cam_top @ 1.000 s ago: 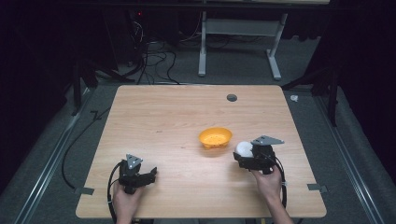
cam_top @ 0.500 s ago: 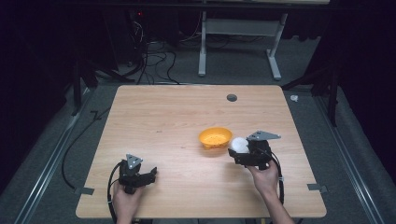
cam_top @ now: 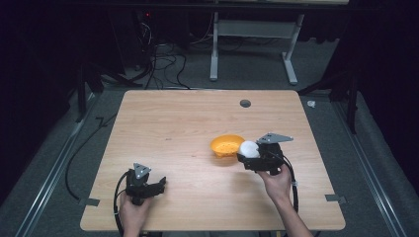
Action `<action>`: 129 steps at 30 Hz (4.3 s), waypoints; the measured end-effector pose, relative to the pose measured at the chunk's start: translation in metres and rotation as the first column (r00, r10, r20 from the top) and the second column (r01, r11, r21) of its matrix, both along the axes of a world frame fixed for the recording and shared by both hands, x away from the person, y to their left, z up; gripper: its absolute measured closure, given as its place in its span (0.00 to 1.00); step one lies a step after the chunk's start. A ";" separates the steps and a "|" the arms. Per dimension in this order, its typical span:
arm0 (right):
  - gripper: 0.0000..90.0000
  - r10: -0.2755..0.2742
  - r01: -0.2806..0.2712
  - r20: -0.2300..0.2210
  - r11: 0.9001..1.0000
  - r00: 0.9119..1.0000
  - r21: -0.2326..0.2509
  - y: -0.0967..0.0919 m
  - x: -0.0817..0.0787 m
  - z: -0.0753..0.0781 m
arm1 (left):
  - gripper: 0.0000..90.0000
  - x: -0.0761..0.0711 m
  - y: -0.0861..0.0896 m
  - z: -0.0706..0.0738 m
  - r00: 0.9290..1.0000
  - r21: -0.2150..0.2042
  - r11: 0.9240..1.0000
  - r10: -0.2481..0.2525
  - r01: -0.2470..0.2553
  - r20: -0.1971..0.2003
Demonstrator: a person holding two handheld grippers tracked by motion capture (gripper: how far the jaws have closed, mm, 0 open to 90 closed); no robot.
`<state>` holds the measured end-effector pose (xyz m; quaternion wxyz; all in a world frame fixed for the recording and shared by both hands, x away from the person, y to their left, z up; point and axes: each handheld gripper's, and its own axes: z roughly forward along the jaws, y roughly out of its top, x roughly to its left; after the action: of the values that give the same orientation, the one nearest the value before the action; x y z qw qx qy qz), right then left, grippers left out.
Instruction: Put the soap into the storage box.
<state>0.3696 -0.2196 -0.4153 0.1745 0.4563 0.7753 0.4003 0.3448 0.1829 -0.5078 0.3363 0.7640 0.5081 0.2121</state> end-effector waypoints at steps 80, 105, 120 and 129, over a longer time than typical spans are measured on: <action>0.26 -0.036 0.018 -0.141 0.992 0.989 -0.127 0.056 0.079 -0.030 | 0.19 0.000 0.000 0.000 1.000 -0.001 1.000 -0.008 0.008 -0.002; 0.25 -0.040 0.018 -0.178 0.992 0.983 -0.123 0.055 0.083 -0.035 | 0.19 0.000 0.000 0.000 1.000 -0.002 1.000 -0.008 0.008 0.001; 0.27 -0.043 0.035 -0.116 0.997 0.992 -0.070 0.041 0.072 -0.017 | 0.19 0.000 0.000 0.000 1.000 0.000 1.000 -0.008 0.008 0.000; 0.29 -0.048 0.044 -0.081 0.998 0.996 -0.051 0.031 0.066 -0.011 | 0.19 0.000 0.000 0.000 1.000 -0.002 1.000 -0.006 0.006 0.003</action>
<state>0.4353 -0.1889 -0.4260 0.1628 0.4855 0.7807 0.3581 0.3445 0.1828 -0.5081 0.3386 0.7648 0.5056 0.2118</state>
